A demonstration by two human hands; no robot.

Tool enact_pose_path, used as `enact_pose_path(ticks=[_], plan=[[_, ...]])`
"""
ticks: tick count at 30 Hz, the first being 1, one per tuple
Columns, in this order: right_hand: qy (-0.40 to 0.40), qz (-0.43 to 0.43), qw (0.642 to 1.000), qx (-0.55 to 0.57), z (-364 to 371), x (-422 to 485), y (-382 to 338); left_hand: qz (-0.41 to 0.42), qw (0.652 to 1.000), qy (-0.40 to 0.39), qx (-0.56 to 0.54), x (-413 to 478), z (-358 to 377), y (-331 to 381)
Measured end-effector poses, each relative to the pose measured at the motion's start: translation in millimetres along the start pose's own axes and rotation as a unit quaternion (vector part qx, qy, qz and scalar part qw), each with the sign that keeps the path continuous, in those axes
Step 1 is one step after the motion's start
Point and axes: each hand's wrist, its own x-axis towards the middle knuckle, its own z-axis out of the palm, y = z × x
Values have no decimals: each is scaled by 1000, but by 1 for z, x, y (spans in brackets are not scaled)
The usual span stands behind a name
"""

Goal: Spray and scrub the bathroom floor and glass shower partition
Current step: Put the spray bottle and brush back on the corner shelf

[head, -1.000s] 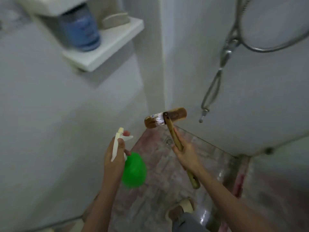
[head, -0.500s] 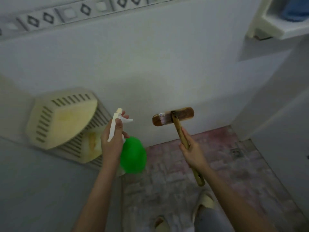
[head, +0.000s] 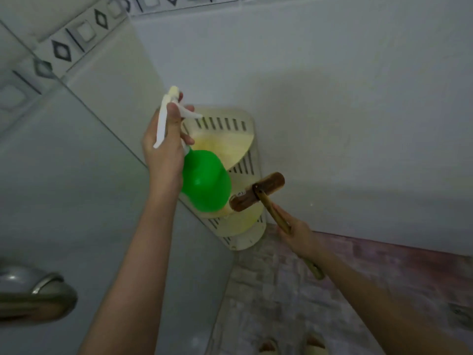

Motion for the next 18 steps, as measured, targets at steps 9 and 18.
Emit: enact_pose_path(ticks=[9, 18], plan=[[-148, -42, 988, -27, 64, 130, 23, 39, 998, 49, -8, 60, 13, -60], [-153, -117, 960, -204, 101, 173, 57, 74, 994, 81, 19, 81, 18, -76]])
